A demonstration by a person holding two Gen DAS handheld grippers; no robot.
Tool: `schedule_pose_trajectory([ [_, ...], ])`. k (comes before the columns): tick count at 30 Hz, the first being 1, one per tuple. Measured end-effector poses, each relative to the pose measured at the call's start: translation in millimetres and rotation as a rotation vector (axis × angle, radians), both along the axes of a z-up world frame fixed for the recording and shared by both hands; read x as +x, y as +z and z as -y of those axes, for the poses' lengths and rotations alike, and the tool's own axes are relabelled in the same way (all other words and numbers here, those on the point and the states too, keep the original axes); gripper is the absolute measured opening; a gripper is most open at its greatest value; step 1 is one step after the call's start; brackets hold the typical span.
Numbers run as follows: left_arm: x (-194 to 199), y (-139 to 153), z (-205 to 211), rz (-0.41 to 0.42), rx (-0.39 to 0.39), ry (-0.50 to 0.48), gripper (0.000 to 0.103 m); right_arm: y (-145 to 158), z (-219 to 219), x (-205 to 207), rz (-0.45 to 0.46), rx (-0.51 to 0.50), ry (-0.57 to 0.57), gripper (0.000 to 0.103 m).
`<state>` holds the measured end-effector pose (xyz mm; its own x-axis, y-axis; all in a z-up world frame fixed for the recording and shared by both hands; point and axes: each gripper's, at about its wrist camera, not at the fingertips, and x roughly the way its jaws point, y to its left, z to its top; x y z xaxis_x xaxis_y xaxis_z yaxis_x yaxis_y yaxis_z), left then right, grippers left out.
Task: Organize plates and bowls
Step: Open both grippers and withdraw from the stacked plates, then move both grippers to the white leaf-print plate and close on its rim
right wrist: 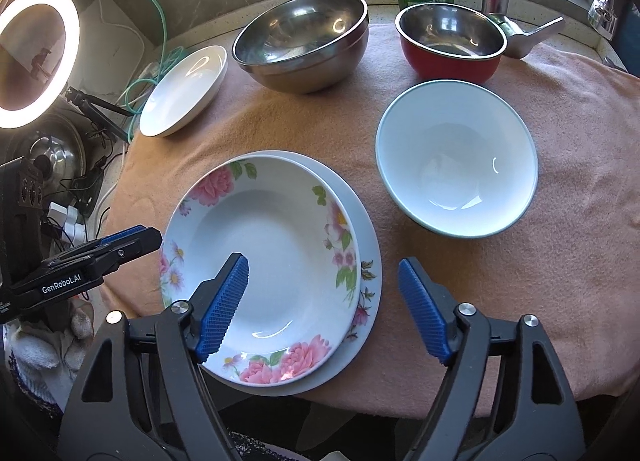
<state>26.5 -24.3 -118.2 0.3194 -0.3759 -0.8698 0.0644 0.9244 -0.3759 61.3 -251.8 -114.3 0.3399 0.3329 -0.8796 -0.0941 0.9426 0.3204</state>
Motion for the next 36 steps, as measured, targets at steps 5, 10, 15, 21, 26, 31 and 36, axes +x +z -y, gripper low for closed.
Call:
schedule_pose_trajectory([
  [5, 4, 6, -7, 0.013, -0.001, 0.012, 0.055, 7, -6, 3, 0.009, 0.013, -0.005, 0.083],
  [10, 10, 11, -20, 0.03, -0.001, 0.025, 0.055, 16, -16, 9, 0.021, 0.039, -0.01, 0.083],
  [15, 24, 16, -41, 0.048, 0.001, 0.049, 0.055, 28, -34, 18, 0.048, 0.056, -0.004, 0.083],
  [21, 49, 27, -74, 0.092, 0.013, 0.085, 0.055, 36, -60, 32, 0.068, 0.092, 0.004, 0.083],
  [26, 73, 32, -96, 0.128, 0.034, 0.085, 0.055, 36, -81, 45, 0.071, 0.122, -0.001, 0.083],
  [31, 99, 28, -112, 0.137, 0.068, 0.057, 0.055, 32, -98, 61, 0.06, 0.159, -0.019, 0.083],
  [36, 125, 24, -127, 0.141, 0.077, 0.033, 0.055, 29, -115, 80, 0.067, 0.161, -0.035, 0.083],
])
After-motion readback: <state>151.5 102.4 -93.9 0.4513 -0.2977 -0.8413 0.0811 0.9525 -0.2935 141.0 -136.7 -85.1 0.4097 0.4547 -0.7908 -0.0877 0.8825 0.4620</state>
